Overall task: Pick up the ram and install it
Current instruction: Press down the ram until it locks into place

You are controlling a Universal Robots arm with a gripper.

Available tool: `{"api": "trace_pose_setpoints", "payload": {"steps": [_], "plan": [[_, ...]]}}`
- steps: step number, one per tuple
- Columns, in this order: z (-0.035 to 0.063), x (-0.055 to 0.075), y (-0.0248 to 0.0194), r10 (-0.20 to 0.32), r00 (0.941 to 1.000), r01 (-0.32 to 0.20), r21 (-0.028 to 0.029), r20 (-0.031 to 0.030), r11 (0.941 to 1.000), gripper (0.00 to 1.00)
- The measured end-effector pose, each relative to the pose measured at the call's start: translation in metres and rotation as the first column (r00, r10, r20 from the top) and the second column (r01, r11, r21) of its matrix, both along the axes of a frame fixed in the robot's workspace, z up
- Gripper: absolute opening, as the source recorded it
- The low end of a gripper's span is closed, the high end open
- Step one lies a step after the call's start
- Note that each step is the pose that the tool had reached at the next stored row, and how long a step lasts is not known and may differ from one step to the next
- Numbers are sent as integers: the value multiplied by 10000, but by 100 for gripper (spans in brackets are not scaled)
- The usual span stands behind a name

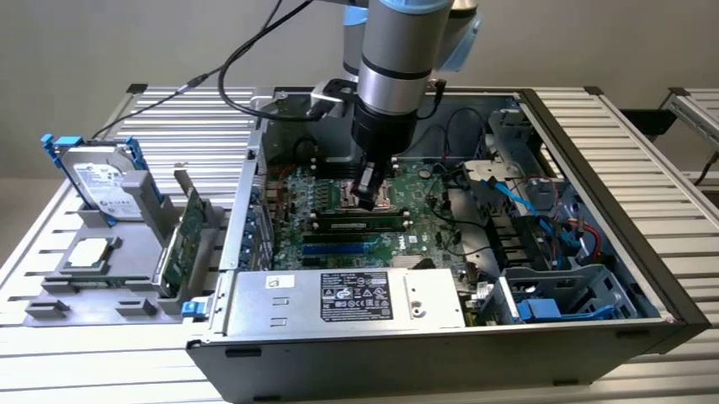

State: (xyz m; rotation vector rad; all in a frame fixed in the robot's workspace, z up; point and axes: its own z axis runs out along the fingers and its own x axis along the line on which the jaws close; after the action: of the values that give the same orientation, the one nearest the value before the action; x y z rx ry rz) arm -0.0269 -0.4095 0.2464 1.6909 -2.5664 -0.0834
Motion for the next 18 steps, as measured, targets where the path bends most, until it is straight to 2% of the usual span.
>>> {"api": "trace_pose_setpoints", "payload": {"steps": [5, 9, 14, 18], "plan": [[-1, 0, 0, -864, 9963, 864, -1, 0, 9963, 11], [-3, 0, 0, -1578, 9875, 1578, 0, 0, 9875, 11], [-5, 0, 0, -2447, 9696, 2447, 0, 0, 9696, 11], [-8, 0, 0, -3144, 9493, 3144, 1, -1, 9493, 11]]}}
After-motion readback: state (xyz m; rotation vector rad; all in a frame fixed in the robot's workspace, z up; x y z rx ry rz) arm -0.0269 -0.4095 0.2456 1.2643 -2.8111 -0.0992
